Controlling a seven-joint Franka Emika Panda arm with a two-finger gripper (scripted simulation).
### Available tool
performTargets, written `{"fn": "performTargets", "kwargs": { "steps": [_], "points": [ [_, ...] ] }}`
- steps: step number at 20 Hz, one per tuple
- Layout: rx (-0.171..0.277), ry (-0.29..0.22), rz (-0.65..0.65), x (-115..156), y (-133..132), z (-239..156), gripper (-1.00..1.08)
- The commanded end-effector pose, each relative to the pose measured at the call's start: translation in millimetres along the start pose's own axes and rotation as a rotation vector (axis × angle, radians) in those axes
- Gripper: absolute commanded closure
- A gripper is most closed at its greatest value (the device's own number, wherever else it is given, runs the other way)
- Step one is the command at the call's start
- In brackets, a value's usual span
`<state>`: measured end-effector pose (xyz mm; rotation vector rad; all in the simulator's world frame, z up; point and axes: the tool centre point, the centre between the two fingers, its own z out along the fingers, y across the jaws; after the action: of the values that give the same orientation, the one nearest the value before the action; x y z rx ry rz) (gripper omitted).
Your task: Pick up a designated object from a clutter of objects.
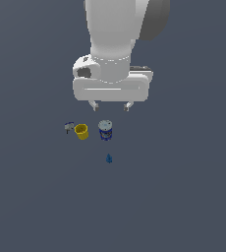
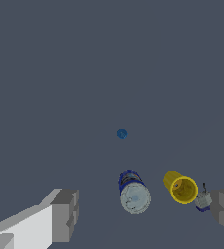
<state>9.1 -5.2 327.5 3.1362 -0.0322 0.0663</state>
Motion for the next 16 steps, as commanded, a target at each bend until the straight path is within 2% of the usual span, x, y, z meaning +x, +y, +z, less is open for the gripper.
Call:
{"fn": "performTargets", "kwargs": {
  "steps": [1,16],
  "points": [
    [0.0,0.0,0.0,0.0,0.0,0.0,-0.92],
    [0.017,0.019,-0.025,1.5,-11.8,-12.2,-0.92]
  ]
}}
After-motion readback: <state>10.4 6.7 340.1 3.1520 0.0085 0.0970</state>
